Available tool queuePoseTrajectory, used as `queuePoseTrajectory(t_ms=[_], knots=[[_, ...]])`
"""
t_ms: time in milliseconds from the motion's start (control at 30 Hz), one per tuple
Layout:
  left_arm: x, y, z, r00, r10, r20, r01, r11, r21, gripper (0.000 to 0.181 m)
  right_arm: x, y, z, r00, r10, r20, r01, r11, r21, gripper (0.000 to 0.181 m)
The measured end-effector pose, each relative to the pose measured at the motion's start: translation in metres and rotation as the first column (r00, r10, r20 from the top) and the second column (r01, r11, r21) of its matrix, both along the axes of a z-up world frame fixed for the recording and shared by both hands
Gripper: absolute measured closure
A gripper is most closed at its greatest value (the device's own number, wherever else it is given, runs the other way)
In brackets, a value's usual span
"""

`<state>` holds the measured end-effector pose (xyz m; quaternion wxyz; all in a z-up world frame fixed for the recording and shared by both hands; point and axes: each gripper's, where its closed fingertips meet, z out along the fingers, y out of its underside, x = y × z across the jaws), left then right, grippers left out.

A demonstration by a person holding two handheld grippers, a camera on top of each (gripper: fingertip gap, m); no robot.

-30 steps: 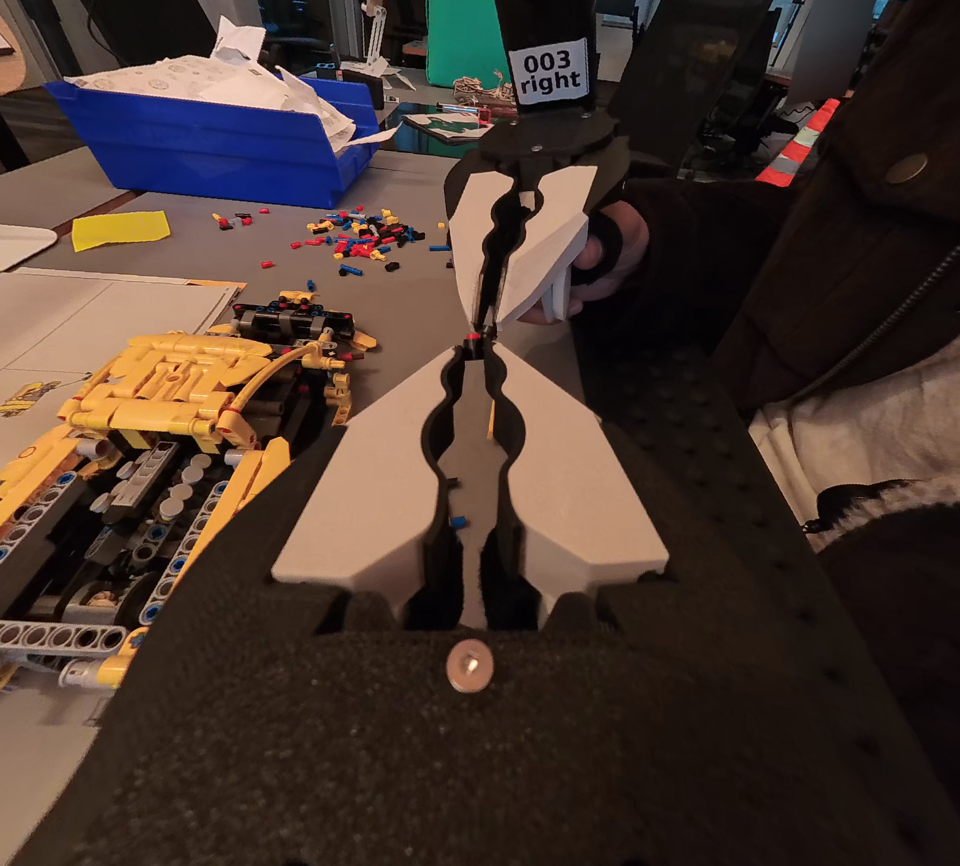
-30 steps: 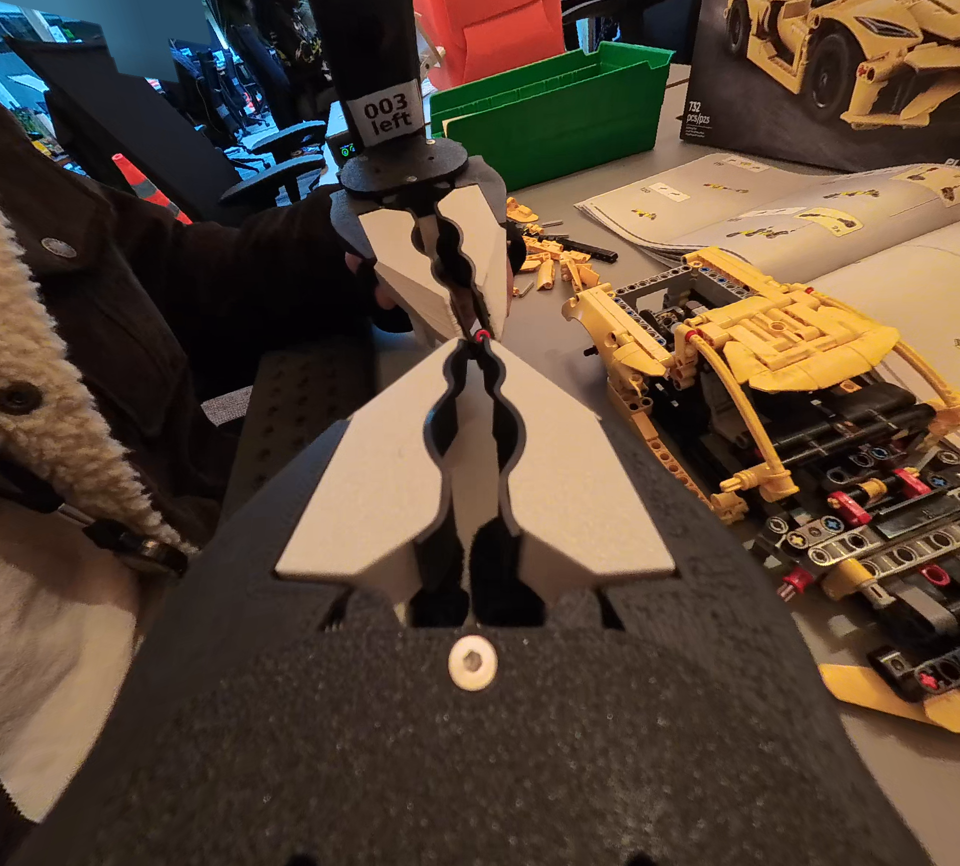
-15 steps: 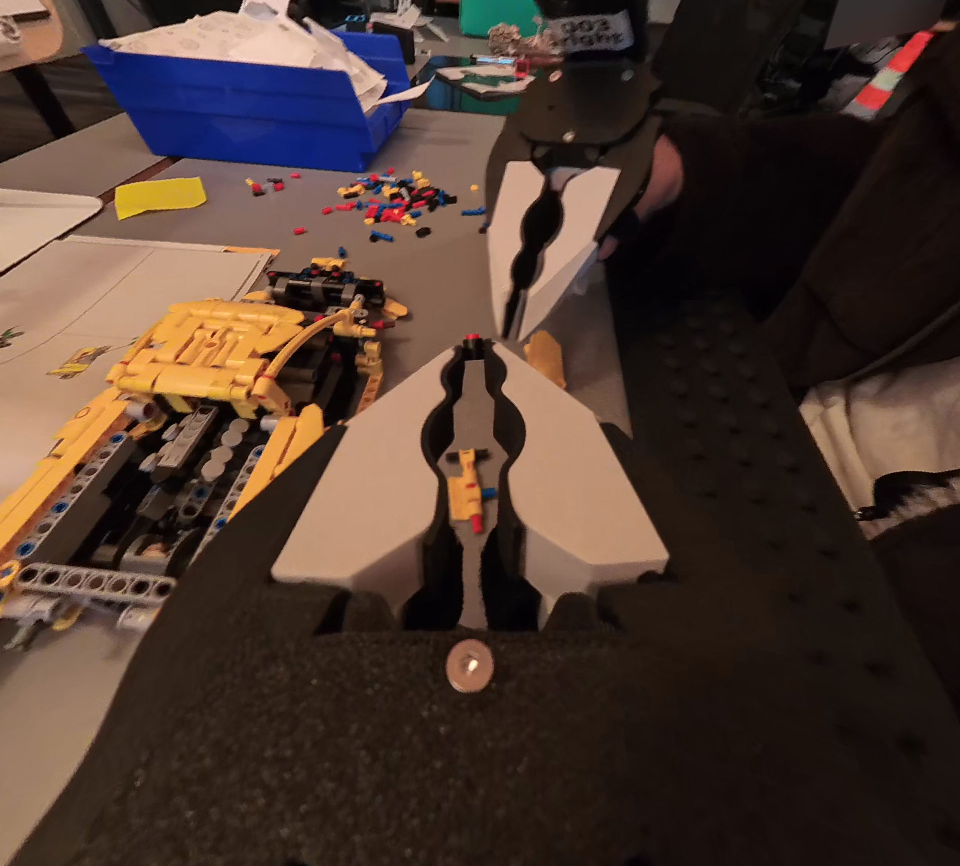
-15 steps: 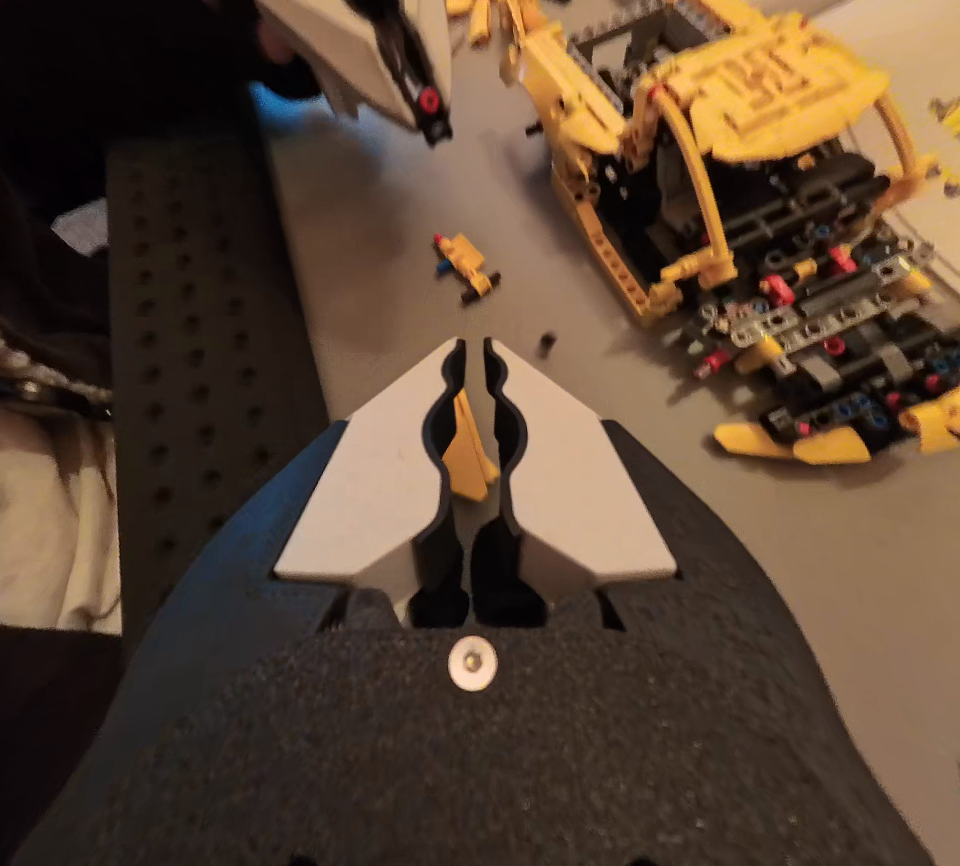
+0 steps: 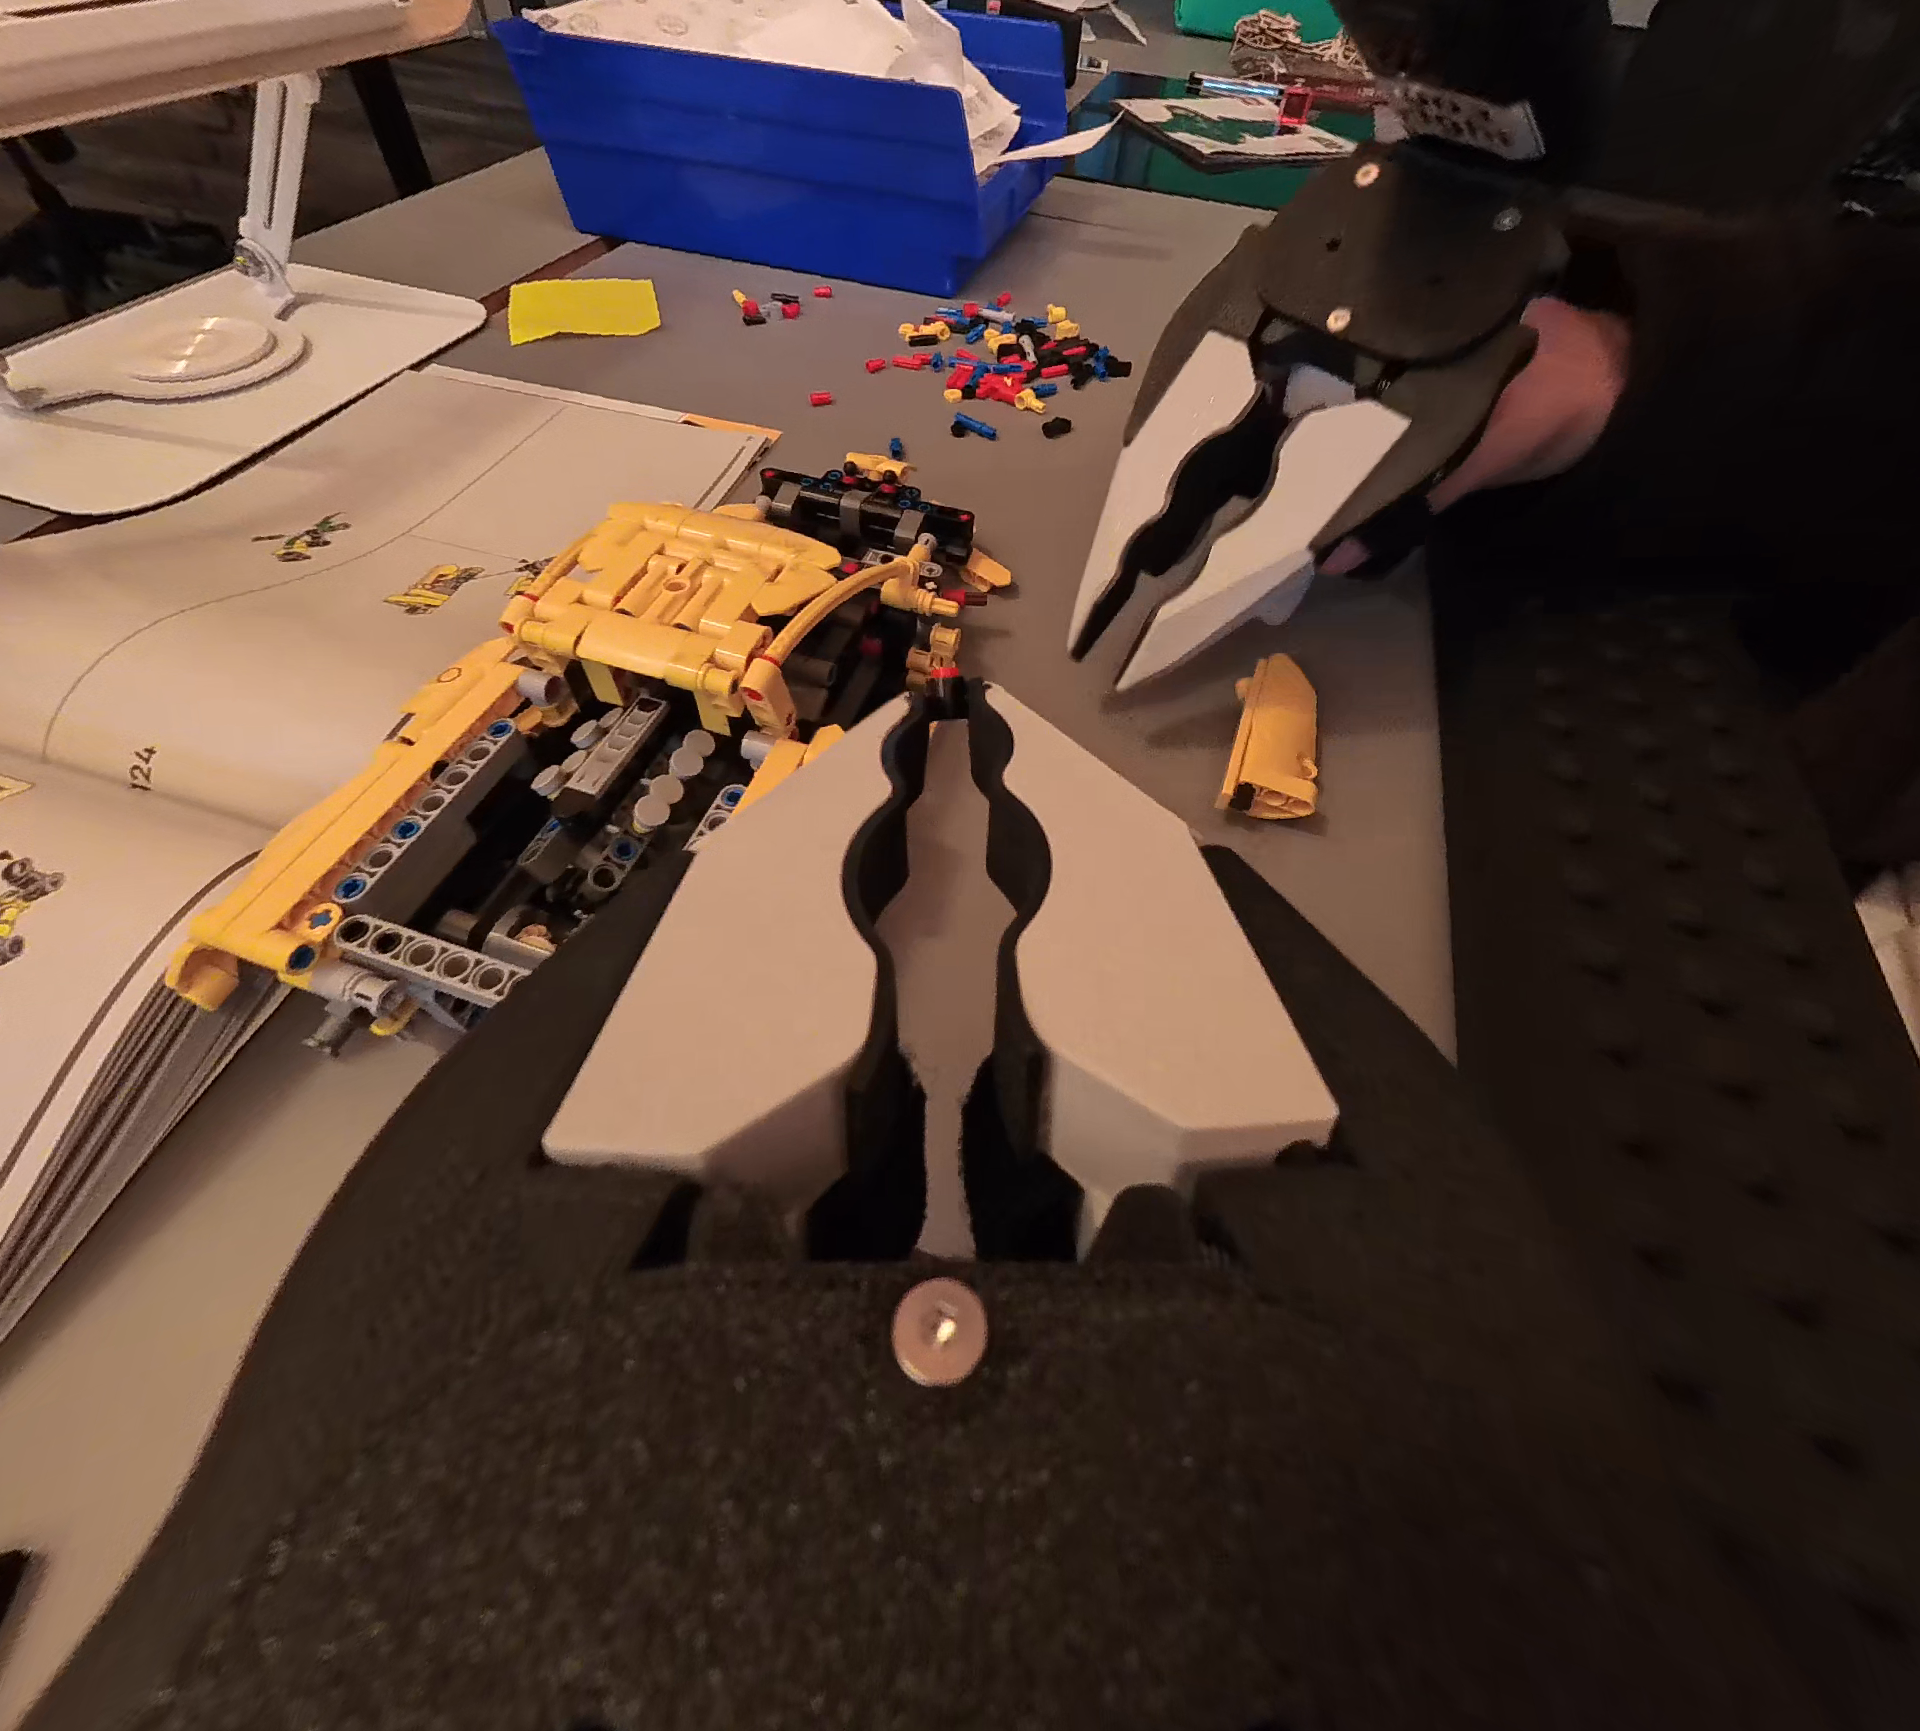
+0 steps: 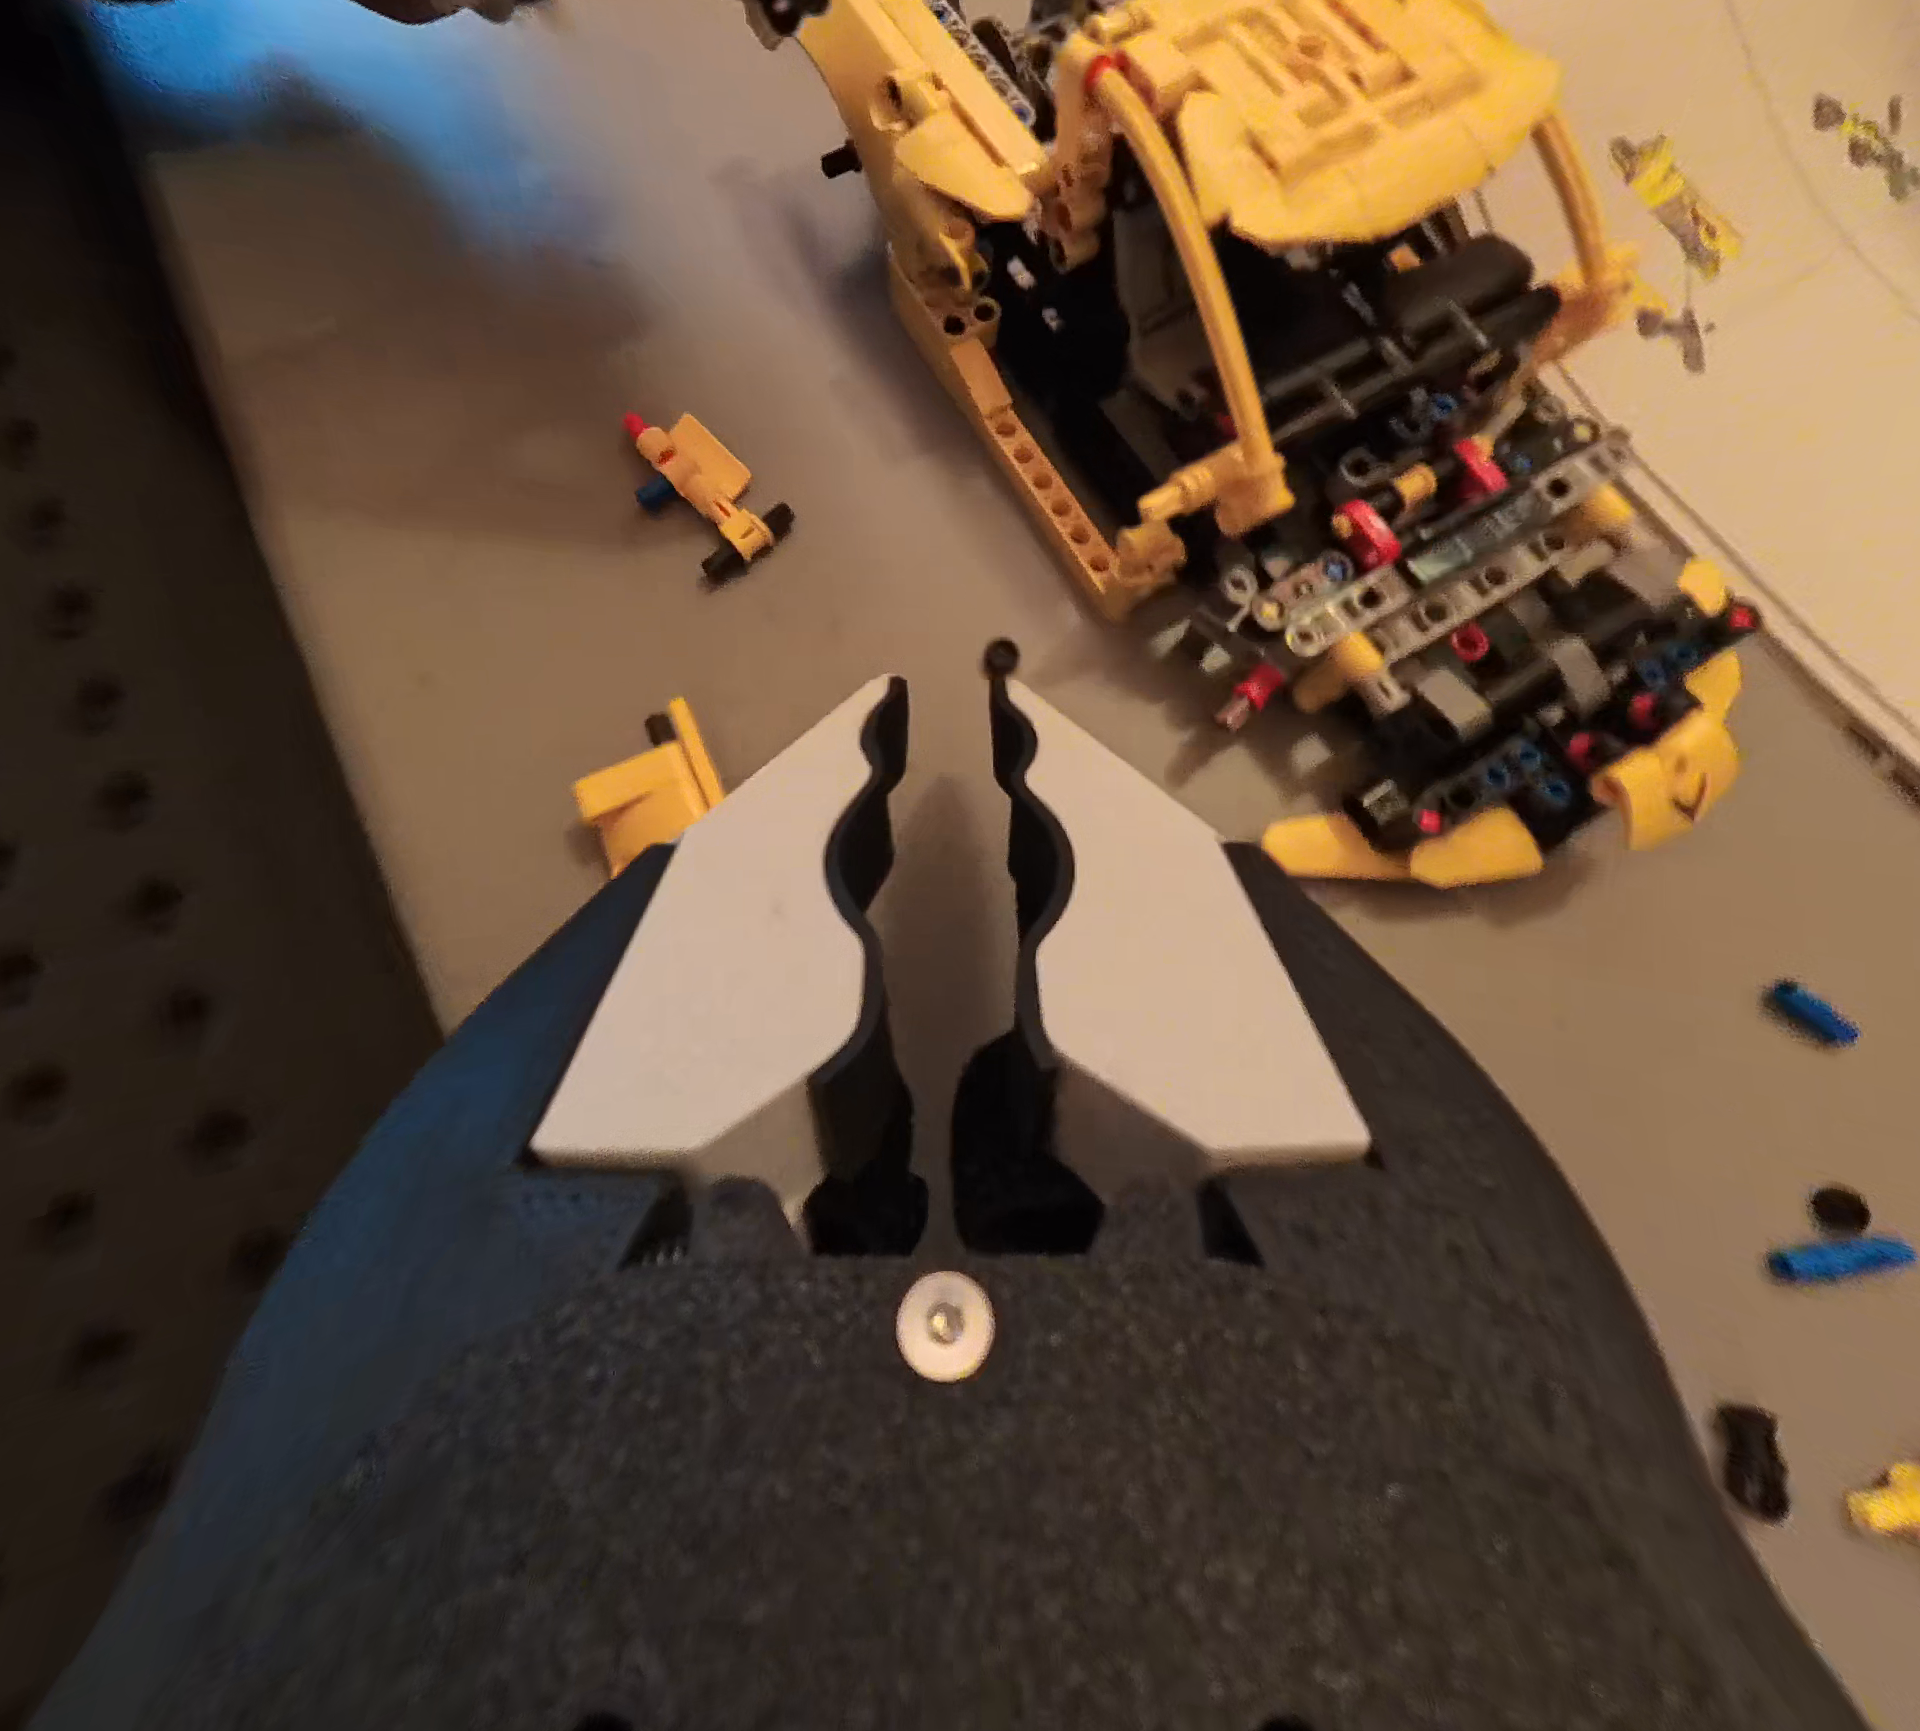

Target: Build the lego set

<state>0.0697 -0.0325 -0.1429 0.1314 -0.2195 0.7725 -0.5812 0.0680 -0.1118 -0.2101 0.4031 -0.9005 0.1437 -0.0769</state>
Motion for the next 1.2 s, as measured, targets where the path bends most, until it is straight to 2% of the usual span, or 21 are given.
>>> queuePoseTrajectory(t_ms=[100, 267, 433, 600, 833, 1000, 1200], knots=[[0.000, 0.001, 0.001, 1.000, 0.002, 0.000, -0.002, 1.000, -0.002, 0.174, 0.008, 0.008, -0.005, 0.998, 0.001, 0.064, 0.002, 0.998, -0.058, 0.168], [0.000, 0.003, 0.003, 1.000, 0.001, 0.006, -0.001, 1.000, -0.002, 0.174, 0.013, 0.005, -0.014, 1.000, -0.004, 0.018, 0.005, 0.997, -0.082, 0.169], [-0.003, 0.000, -0.001, 1.000, -0.020, -0.001, 0.020, 1.000, 0.016, 0.174, 0.016, 0.009, -0.020, 0.999, 0.008, 0.032, -0.004, 0.995, -0.100, 0.171], [-0.023, -0.013, -0.020, 0.988, -0.133, -0.075, 0.139, 0.988, 0.074, 0.174, 0.015, 0.014, -0.021, 0.999, 0.032, 0.037, -0.028, 0.994, -0.103, 0.175], [-0.070, -0.035, -0.052, 0.920, -0.345, -0.186, 0.376, 0.911, 0.171, 0.174, 0.007, 0.019, -0.008, 0.999, 0.047, 0.022, -0.048, 0.999, 0.020, 0.175], [-0.081, -0.037, -0.073, 0.899, -0.382, -0.212, 0.430, 0.859, 0.277, 0.174, 0.005, 0.019, -0.002, 0.996, 0.054, 0.066, -0.056, 0.998, 0.034, 0.175], [-0.084, -0.033, -0.082, 0.907, -0.378, -0.183, 0.420, 0.823, 0.382, 0.174, -0.002, 0.023, 0.002, 0.996, 0.081, 0.046, -0.084, 0.994, 0.069, 0.175]])
